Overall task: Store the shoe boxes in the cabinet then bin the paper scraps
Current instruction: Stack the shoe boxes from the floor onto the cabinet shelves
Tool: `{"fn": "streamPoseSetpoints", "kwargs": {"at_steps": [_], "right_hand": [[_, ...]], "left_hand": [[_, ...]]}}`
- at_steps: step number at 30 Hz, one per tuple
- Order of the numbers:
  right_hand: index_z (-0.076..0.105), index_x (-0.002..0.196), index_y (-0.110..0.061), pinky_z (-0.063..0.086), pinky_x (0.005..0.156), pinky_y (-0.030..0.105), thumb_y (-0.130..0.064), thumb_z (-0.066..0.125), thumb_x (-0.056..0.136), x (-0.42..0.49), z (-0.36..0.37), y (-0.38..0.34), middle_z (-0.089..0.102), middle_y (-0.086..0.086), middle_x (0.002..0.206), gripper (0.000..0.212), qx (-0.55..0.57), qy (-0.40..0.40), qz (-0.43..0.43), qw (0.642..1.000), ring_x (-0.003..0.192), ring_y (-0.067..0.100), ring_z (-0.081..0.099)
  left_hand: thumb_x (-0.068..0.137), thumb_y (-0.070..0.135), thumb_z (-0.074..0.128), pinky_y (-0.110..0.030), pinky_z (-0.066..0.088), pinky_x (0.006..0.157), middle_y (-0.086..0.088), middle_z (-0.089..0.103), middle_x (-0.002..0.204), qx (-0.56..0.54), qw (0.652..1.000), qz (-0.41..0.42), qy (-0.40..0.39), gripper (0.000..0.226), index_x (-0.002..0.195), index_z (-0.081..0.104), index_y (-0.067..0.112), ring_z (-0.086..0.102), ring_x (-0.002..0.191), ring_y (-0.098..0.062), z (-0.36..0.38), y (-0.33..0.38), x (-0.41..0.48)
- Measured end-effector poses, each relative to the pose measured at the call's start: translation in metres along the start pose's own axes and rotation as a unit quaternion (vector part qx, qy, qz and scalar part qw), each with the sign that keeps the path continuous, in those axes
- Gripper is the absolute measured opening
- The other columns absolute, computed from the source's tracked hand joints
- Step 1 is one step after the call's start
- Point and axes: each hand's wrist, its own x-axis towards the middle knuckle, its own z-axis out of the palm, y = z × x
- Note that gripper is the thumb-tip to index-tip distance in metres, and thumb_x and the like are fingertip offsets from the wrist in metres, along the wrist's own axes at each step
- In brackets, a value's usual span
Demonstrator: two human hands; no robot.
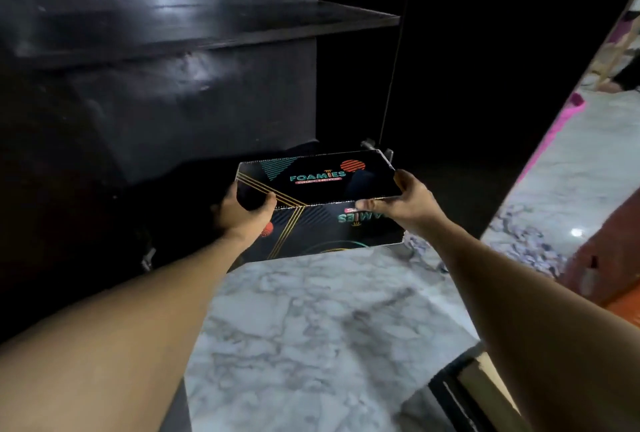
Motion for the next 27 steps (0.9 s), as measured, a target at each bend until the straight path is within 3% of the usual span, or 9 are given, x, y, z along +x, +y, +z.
{"fn": "streamPoseSetpoints", "kwargs": {"at_steps": [2, 5, 7, 9, 12, 17, 20, 23, 27], "right_hand": [[0.047, 0.141, -0.019, 0.039, 0.086, 0.010, -0.040, 0.091, 0.065, 0.015, 0.020, 0.005, 0.052, -0.018, 0.109, 0.090, 0.020, -0.023, 0.000, 1.000, 0.108, 0.001, 0.053], [0.047, 0.116, -0.024, 0.040, 0.068, -0.001, -0.026, 0.091, 0.069, 0.039, 0.052, 0.008, 0.058, -0.021, 0.097, 0.064, 0.031, -0.072, -0.015, 0.997, 0.084, -0.010, 0.056], [0.051, 0.110, -0.017, 0.047, 0.075, 0.007, -0.026, 0.093, 0.066, 0.057, 0.075, 0.015, 0.064, -0.019, 0.101, 0.062, 0.042, -0.091, -0.016, 0.995, 0.090, -0.001, 0.064], [0.054, 0.121, -0.014, 0.051, 0.089, 0.019, -0.025, 0.095, 0.062, 0.072, 0.099, 0.024, 0.066, -0.019, 0.106, 0.073, 0.062, -0.095, -0.019, 0.993, 0.105, 0.010, 0.066], [0.044, 0.143, -0.012, 0.044, 0.102, 0.025, -0.031, 0.097, 0.058, 0.084, 0.129, 0.027, 0.057, -0.013, 0.126, 0.102, 0.080, -0.094, -0.019, 0.992, 0.121, 0.010, 0.056], [0.037, 0.147, -0.017, 0.044, 0.111, 0.038, -0.054, 0.097, 0.041, 0.105, 0.168, 0.026, 0.054, -0.006, 0.139, 0.127, 0.112, -0.098, -0.018, 0.989, 0.128, 0.016, 0.054], [0.034, 0.150, -0.018, 0.039, 0.114, 0.035, -0.042, 0.092, 0.062, 0.110, 0.186, 0.025, 0.050, -0.004, 0.146, 0.108, 0.089, -0.086, -0.023, 0.992, 0.135, 0.017, 0.047], [0.034, 0.150, -0.018, 0.039, 0.111, 0.036, -0.048, 0.089, 0.066, 0.104, 0.201, 0.027, 0.044, 0.000, 0.149, 0.105, 0.072, -0.031, -0.042, 0.996, 0.137, 0.019, 0.044], [0.045, 0.136, -0.014, 0.052, 0.096, 0.046, -0.061, 0.083, 0.065, 0.088, 0.208, 0.035, 0.046, 0.011, 0.131, 0.093, -0.023, 0.085, -0.100, 0.991, 0.119, 0.029, 0.052]], "left_hand": [[0.083, 0.046, 0.068, -0.033, 0.038, 0.102, -0.016, 0.046, 0.141, 0.007, 1.000, -0.018, 0.020, 0.077, 0.147, 0.036, 0.019, 0.040, 0.133, -0.031, -0.003, -0.018, 0.008], [0.080, 0.050, 0.070, -0.035, 0.039, 0.103, -0.017, 0.046, 0.140, 0.017, 0.998, -0.043, 0.051, 0.080, 0.146, 0.038, 0.019, 0.042, 0.131, -0.034, -0.010, -0.040, 0.018], [0.073, 0.060, 0.068, -0.038, 0.041, 0.103, -0.016, 0.049, 0.138, 0.023, 0.995, -0.068, 0.067, 0.087, 0.145, 0.040, 0.022, 0.046, 0.127, -0.035, -0.014, -0.055, 0.026], [0.070, 0.063, 0.067, -0.039, 0.044, 0.102, -0.015, 0.052, 0.135, 0.031, 0.992, -0.091, 0.087, 0.087, 0.144, 0.042, 0.023, 0.049, 0.125, -0.035, -0.016, -0.070, 0.033], [0.076, 0.054, 0.070, -0.039, 0.044, 0.099, -0.016, 0.055, 0.133, 0.042, 0.985, -0.107, 0.129, 0.078, 0.143, 0.044, 0.022, 0.049, 0.123, -0.036, -0.018, -0.089, 0.042], [0.080, 0.049, 0.069, -0.040, 0.044, 0.100, -0.018, 0.055, 0.134, 0.063, 0.977, -0.107, 0.173, 0.079, 0.145, 0.040, 0.015, 0.050, 0.124, -0.038, -0.016, -0.106, 0.059], [0.084, 0.055, 0.059, -0.044, 0.041, 0.101, -0.022, 0.048, 0.137, 0.170, 0.970, -0.040, 0.169, 0.073, 0.140, 0.046, 0.011, 0.043, 0.127, -0.040, -0.012, -0.109, 0.061], [0.079, 0.056, 0.052, -0.048, 0.042, 0.099, -0.021, 0.053, 0.134, 0.314, 0.919, 0.130, 0.201, 0.066, 0.127, 0.060, 0.011, 0.047, 0.125, -0.040, -0.005, -0.112, 0.057], [0.082, 0.047, 0.054, -0.041, 0.049, 0.084, -0.008, 0.065, 0.108, 0.392, 0.885, 0.203, 0.144, 0.043, 0.110, 0.068, 0.018, 0.060, 0.101, -0.033, 0.000, -0.113, 0.055]]}}
